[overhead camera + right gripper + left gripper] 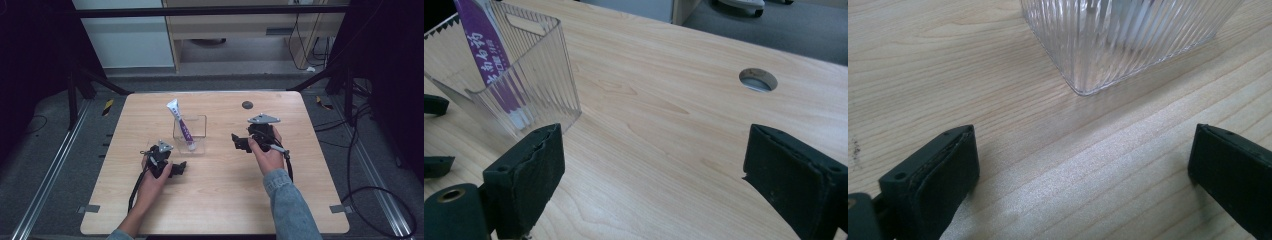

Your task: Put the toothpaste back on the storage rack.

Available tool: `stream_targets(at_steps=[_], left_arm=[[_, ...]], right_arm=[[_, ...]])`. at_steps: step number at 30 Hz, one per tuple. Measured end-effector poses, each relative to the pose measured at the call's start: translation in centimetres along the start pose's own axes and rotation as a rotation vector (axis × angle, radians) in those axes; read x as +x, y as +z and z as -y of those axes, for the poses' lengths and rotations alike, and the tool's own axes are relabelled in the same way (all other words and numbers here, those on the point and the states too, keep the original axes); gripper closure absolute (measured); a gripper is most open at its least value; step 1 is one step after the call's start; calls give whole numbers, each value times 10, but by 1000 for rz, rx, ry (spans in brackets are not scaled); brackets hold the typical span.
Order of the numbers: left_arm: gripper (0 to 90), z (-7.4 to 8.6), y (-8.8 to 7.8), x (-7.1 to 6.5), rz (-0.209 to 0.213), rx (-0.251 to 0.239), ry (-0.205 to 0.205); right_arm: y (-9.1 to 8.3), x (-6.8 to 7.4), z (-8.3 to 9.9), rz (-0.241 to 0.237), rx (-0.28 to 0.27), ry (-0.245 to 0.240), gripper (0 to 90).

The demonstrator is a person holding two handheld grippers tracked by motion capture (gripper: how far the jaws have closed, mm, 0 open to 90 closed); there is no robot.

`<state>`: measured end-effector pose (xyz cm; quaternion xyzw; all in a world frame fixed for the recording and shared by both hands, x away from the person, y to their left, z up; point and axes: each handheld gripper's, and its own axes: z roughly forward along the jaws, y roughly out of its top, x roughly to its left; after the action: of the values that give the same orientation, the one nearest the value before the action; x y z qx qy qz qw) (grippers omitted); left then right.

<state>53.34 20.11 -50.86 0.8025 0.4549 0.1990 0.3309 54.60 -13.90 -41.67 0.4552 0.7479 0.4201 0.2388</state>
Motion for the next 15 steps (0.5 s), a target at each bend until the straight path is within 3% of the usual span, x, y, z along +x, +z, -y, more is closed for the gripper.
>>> stream_targets(at_steps=[15], left_arm=[[0,0,0,0,0,-1,-1]], right_arm=[[0,-14,32,18,63,19,97]])
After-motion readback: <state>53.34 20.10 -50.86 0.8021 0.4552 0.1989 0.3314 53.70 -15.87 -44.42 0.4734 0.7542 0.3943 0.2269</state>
